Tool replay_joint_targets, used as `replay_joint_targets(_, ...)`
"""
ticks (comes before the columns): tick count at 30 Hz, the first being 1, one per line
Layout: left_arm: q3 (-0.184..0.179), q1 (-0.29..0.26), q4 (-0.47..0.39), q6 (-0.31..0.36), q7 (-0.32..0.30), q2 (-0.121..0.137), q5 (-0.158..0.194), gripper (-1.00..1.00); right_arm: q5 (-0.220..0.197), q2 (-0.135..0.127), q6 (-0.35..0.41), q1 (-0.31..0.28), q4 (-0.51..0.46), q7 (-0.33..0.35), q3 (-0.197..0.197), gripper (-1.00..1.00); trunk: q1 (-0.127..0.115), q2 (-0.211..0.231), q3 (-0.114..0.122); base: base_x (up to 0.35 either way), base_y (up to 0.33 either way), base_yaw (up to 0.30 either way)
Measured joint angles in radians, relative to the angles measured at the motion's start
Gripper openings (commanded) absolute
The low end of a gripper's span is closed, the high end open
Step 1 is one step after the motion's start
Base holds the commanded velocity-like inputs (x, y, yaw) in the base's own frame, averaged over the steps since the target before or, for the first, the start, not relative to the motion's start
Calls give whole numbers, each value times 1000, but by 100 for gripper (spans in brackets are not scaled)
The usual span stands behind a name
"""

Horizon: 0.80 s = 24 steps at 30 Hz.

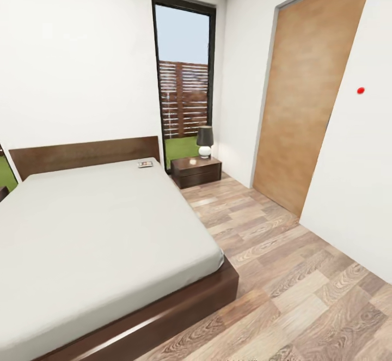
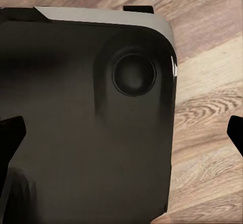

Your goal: In the bedroom, move the book from the bed onto either nightstand, and place the two sandals side by side next to the bed.

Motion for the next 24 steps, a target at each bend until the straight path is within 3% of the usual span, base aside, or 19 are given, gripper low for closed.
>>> replay_joint_targets(24, 0, 0, 0, -2, 0, 0, 0, 100, 0, 1, 0, 0, 0, 0, 0, 100, 0, 0, 0, 0, 0, -262)
